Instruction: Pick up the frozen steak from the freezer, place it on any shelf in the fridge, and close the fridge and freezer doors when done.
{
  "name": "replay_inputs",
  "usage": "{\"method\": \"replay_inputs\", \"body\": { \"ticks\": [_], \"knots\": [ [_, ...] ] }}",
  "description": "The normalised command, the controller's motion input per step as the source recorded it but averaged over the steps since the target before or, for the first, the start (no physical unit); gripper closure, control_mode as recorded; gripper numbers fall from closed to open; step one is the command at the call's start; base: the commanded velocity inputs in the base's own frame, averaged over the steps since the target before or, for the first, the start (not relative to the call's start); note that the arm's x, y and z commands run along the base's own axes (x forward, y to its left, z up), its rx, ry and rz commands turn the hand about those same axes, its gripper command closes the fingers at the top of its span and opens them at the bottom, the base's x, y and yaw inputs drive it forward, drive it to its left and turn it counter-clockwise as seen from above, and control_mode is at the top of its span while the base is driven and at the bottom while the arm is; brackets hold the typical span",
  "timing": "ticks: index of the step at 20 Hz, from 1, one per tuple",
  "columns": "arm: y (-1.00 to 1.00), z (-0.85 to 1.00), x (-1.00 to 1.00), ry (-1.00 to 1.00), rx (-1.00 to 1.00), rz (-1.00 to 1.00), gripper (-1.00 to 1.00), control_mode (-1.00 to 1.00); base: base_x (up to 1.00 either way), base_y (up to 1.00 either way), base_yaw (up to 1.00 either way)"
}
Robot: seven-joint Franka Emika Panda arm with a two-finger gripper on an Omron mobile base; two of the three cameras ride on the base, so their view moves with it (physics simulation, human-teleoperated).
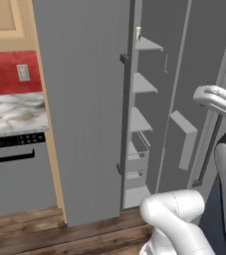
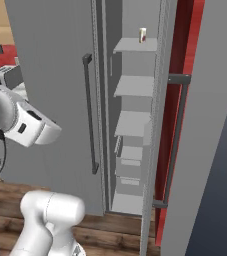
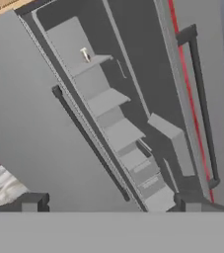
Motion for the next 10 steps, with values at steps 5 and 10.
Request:
{"method": "replay_inputs", "body": {
  "ticks": [5,10],
  "knots": [
    [-1.00,0.05,-0.96,0.00,0.10,0.14,-1.00,-1.00,0.00,0.00,0.00],
    [-1.00,0.01,-0.62,0.00,0.11,0.16,-1.00,-1.00,0.00,0.00,0.00]
  ]
}}
